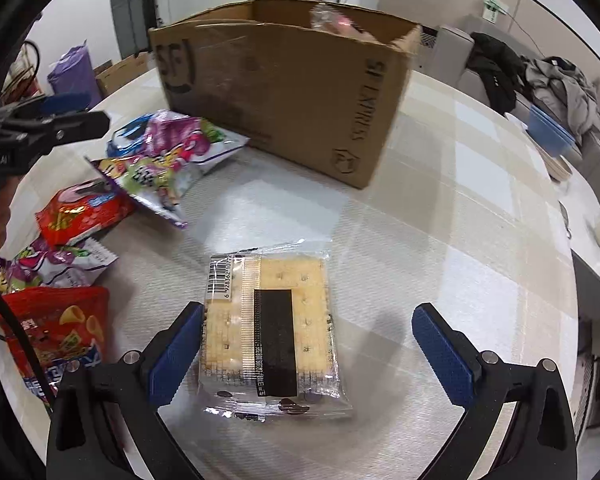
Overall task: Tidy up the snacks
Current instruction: 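Withdraw both grippers from the box back toward the snack pile, then grasp the cracker pack with the right gripper while the left gripper grasps the blue Oreo pack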
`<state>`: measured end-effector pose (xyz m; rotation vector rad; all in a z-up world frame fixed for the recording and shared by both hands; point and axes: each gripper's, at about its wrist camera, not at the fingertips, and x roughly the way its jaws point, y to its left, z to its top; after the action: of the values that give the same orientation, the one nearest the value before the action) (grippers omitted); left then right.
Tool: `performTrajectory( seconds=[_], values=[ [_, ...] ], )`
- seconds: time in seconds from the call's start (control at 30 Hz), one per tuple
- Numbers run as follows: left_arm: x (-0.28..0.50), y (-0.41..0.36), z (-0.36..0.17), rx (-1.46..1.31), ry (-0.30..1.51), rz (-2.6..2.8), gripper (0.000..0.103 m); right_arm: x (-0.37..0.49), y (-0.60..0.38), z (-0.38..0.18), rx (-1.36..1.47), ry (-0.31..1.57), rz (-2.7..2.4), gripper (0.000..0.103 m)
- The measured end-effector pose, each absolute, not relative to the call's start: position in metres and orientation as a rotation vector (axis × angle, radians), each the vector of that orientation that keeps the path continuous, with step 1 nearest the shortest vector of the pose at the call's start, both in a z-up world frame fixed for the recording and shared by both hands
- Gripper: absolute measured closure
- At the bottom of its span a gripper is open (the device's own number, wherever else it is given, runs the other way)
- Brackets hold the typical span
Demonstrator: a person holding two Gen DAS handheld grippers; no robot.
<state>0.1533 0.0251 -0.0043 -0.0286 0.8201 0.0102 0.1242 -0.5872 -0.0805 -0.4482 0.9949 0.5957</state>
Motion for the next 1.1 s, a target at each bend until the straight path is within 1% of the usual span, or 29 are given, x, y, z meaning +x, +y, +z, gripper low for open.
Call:
performTrajectory(
  seconds=[0.33, 0.77, 1.1],
  values=[
    [0.17, 0.035, -0.025, -0.042, 0.856, 0.073, 0.001, 0.141, -0.604, -0.083, -0.403, 1.02, 0.553, 0.0],
    [0.206, 0.018, -0.051, -0.036, 0.935, -0.039, 0.001, 0.139, -0.61, -0.086, -0.395, 1.022, 0.555, 0.0],
    [0.237, 0.033, -0.068, -0.036, 0.969, 0.035, 0.001, 0.144, -0.617, -0.088, -0.353, 1.041, 0.563, 0.001]
  ],
)
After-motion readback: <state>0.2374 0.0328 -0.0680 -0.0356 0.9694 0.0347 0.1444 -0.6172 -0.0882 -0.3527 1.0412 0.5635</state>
